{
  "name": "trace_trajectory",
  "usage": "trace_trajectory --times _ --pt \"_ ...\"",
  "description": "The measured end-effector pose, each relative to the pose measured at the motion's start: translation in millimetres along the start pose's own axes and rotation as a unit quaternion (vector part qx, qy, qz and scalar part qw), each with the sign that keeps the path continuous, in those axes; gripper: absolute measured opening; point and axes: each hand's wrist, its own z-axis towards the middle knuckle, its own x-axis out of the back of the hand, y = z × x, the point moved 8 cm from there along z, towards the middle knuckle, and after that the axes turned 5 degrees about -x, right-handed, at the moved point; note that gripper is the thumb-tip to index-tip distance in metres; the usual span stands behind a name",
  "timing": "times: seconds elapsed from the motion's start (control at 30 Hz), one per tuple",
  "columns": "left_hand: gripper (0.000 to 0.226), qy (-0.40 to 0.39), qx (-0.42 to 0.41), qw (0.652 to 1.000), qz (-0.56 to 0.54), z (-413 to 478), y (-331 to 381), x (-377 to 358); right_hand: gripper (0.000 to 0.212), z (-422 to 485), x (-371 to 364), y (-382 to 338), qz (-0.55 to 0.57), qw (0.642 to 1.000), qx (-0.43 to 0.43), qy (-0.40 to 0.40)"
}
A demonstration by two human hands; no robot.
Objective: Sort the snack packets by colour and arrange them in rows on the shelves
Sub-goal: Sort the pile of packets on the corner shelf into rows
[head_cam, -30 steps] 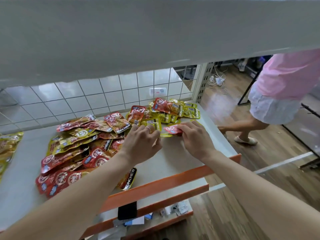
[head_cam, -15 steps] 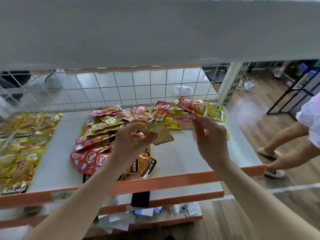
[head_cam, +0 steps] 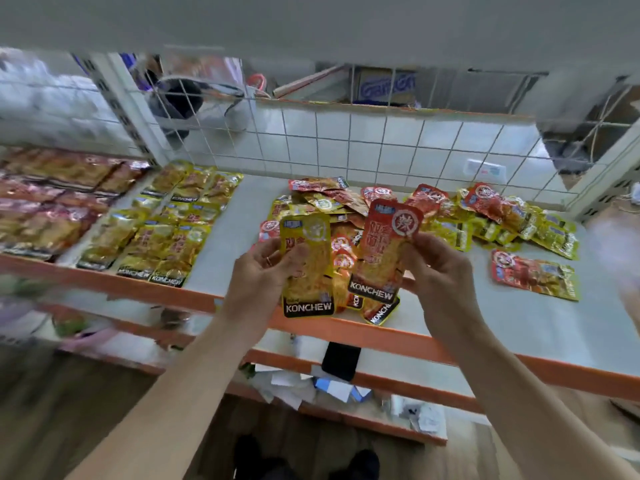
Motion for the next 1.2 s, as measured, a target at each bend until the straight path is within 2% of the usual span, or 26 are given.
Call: trace_trajectory --times 0.2,0.37,0.57,0.7,0.97,1.2 --pt "0.012 0.023 0.040 0.999 -0.027 -5.4 2.9 46.4 0.020 -10.3 -45.9 14.2 0.034 0.996 -0.079 -0.030" --pt "0.012 0.037 0.039 0.998 -0.026 -2.9 7.7 92.4 0.015 -21.2 -88.0 30.0 0.065 0.986 -0.147 -0.030" --pt "0.008 0.045 0.014 0.997 0.068 8.1 24.1 162.0 0.018 -34.0 -154.7 39.0 0.065 0.982 -0.176 -0.021" --pt "0.009 0.041 -0.009 0.994 0.099 21.1 37.2 209.4 0.014 -40.5 -199.9 42.0 0.060 0.984 -0.169 -0.020" --pt "0.013 0.046 -0.002 0.990 0.135 49.1 49.7 288.3 0.016 -43.2 -268.4 53.8 0.050 0.987 -0.156 0.001" --pt "0.026 0.044 -0.014 0.982 0.181 70.9 63.0 322.1 0.018 -37.9 -306.5 56.4 0.032 0.988 -0.151 0.011"
